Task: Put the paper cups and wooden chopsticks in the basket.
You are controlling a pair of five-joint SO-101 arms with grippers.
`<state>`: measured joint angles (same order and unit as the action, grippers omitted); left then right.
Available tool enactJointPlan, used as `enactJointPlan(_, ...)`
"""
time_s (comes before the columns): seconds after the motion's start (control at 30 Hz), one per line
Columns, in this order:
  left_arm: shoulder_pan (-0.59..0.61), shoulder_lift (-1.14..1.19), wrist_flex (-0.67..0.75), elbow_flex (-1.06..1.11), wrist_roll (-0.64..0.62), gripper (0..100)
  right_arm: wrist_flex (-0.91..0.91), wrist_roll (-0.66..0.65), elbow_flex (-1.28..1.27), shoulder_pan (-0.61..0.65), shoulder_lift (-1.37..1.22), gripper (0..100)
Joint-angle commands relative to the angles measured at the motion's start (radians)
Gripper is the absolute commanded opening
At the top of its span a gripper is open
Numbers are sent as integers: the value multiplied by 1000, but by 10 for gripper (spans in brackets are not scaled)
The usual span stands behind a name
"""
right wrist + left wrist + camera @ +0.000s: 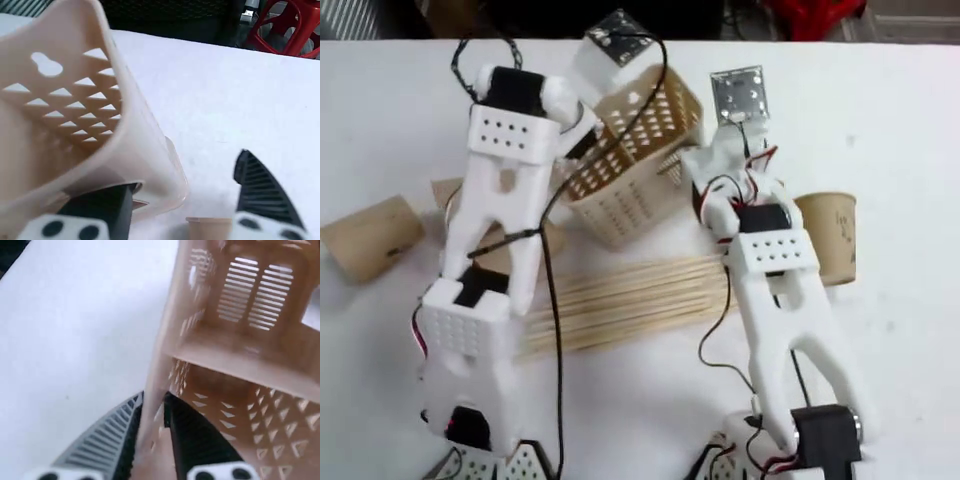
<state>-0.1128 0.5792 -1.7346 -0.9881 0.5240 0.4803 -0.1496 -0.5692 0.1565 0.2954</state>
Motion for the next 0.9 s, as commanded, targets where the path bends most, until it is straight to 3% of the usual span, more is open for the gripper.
enactJointPlan(0.0,-5,16,14,-15,0,145,107,-150,12,-53,41,308)
enactJointPlan(0.27,-10,16,54,-12,-3,162,199,-189,14,-35,42,310)
enactJointPlan(0.57,-12,16,28,-120,-173,163,189,-187,31,1,42,320)
enactJointPlan(0.7,5,15,20,-130,-239,164,298,-187,115,1,42,398)
enactJointPlan(0.87,7,19,29,-124,-262,162,489,-152,247,56,39,367)
